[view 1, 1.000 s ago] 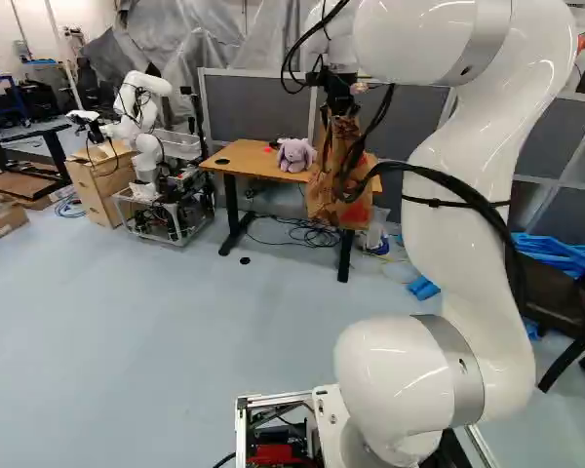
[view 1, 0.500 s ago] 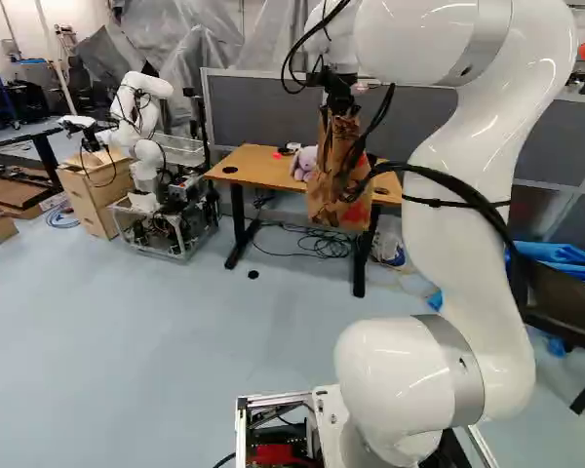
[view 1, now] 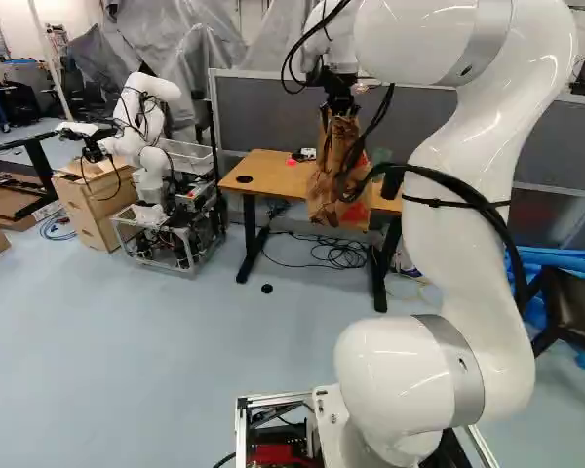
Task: Pick up the bag on the ground and place it on the table
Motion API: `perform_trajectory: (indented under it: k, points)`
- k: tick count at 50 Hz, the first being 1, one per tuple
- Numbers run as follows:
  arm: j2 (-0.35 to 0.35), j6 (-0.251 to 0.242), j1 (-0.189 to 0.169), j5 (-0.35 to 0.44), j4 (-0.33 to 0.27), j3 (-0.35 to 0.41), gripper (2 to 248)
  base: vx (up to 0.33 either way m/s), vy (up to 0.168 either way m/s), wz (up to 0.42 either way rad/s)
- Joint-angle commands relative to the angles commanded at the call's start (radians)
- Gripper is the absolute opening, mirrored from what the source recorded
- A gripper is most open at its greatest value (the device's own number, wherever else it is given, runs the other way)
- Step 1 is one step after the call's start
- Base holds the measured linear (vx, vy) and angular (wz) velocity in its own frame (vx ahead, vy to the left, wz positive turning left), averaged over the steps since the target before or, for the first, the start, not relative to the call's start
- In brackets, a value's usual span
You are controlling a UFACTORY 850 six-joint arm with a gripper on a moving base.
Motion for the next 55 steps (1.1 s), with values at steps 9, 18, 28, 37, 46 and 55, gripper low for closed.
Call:
perform_trajectory:
  k: [9,18,28,37,46,55]
  points:
    - [0.000,0.000,0.000,0.000,0.000,0.000,25,0.228,0.221,-0.035]
    - [0.000,0.000,0.000,0.000,0.000,0.000,25,0.234,0.214,-0.034]
    - [0.000,0.000,0.000,0.000,0.000,0.000,25,0.263,0.156,-0.027]
    - [0.000,0.000,0.000,0.000,0.000,0.000,25,0.196,0.008,0.002]
    - [0.000,0.000,0.000,0.000,0.000,0.000,25,0.104,0.003,-0.003]
    - [0.000,0.000,0.000,0.000,0.000,0.000,25,0.079,0.000,-0.008]
